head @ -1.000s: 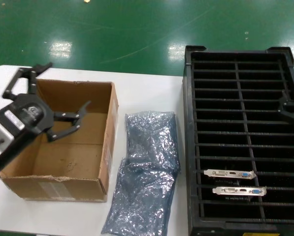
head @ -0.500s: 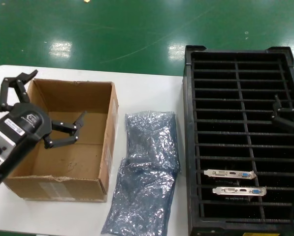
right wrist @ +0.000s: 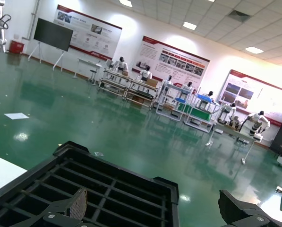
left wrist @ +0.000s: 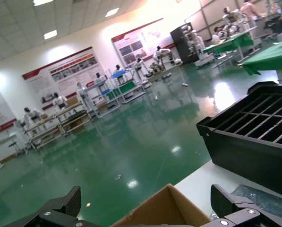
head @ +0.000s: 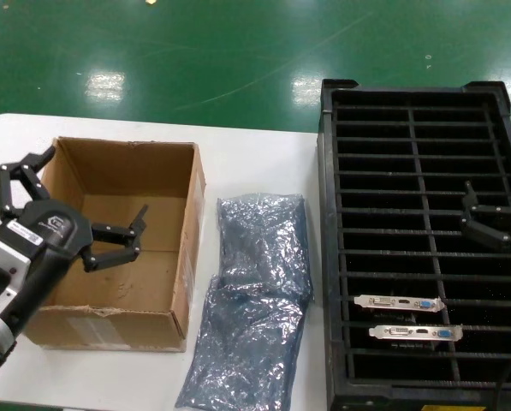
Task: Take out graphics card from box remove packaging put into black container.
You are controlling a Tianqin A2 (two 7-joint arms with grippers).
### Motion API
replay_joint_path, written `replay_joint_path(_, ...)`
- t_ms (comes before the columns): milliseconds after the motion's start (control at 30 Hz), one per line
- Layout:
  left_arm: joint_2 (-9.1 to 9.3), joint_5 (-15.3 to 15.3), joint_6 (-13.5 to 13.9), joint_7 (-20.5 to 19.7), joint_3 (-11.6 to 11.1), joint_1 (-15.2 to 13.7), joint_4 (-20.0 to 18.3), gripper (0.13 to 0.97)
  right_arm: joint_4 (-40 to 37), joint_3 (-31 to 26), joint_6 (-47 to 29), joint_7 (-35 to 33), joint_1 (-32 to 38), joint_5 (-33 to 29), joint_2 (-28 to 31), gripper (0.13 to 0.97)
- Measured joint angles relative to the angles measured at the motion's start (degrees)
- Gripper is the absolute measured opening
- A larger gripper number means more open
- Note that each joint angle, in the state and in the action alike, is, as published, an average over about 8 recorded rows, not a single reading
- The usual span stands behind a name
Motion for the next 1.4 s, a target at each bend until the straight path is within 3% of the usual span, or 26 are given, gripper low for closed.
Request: replay_joint_path(1400, 17.04, -1.06, -9.04, -3.84, -1.28, 5.15, 5.73, 0.966, -1.32, -8.03, 10.19, -16.96, -11.07, 37.04, 7.24, 0.966)
